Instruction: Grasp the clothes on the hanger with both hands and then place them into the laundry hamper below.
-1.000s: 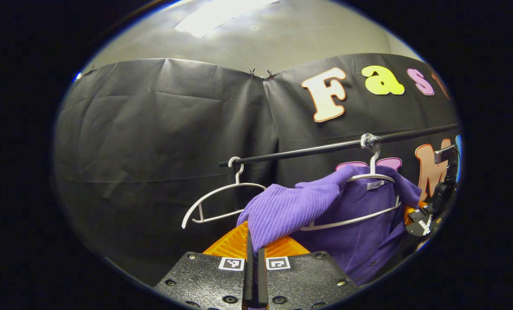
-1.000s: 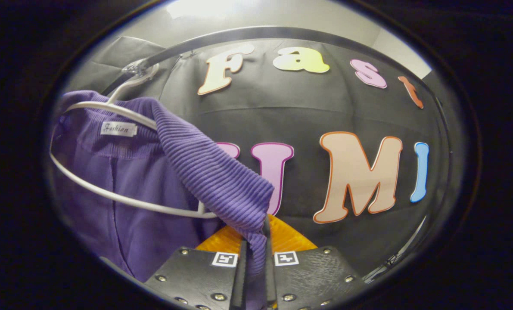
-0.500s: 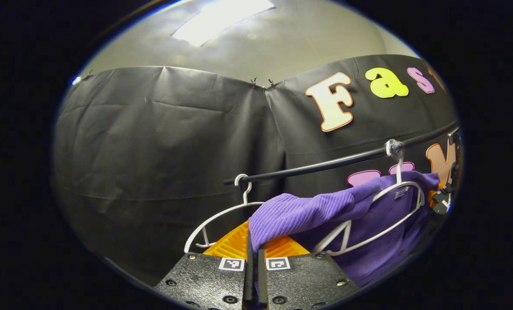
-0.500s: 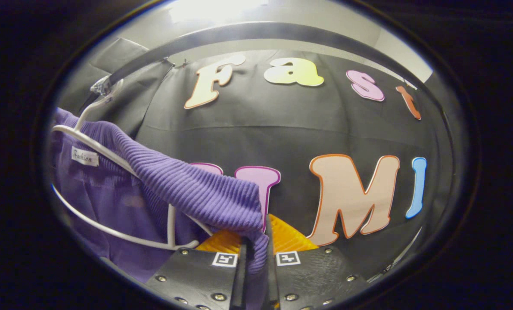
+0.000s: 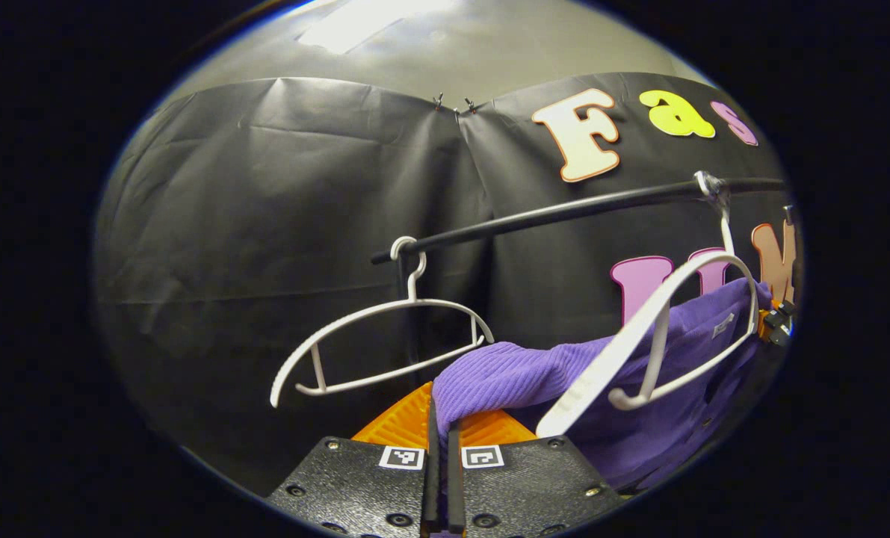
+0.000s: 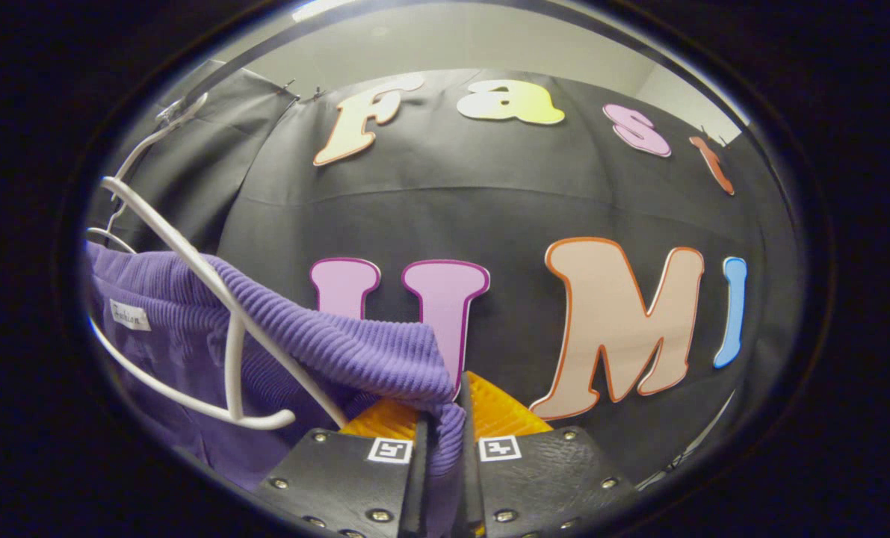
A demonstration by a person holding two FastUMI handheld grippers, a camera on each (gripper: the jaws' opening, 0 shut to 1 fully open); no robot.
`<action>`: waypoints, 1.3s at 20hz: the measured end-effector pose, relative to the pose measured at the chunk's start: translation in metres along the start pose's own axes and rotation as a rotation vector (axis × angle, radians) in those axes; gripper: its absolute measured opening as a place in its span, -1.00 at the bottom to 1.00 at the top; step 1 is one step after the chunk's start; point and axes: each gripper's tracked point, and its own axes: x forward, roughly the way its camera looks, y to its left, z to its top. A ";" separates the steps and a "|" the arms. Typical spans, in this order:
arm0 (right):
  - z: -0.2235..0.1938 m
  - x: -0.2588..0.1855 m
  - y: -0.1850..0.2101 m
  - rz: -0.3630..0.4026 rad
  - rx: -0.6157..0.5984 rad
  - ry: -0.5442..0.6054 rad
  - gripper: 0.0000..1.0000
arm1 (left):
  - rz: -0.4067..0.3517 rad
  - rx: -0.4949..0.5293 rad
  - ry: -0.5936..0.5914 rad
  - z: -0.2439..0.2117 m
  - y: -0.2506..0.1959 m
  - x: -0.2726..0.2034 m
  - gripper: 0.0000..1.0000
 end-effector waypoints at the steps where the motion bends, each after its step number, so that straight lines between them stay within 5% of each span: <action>1: -0.005 -0.001 -0.001 -0.002 -0.013 0.004 -0.64 | 0.003 0.011 0.011 -0.007 0.000 0.000 -0.92; 15: -0.091 -0.044 -0.028 0.032 -0.059 0.184 -0.64 | -0.065 0.072 0.102 -0.076 -0.059 -0.033 -0.92; 26: -0.088 -0.122 0.025 0.223 0.043 0.235 -0.64 | -0.328 0.044 0.176 -0.102 -0.178 -0.058 -0.92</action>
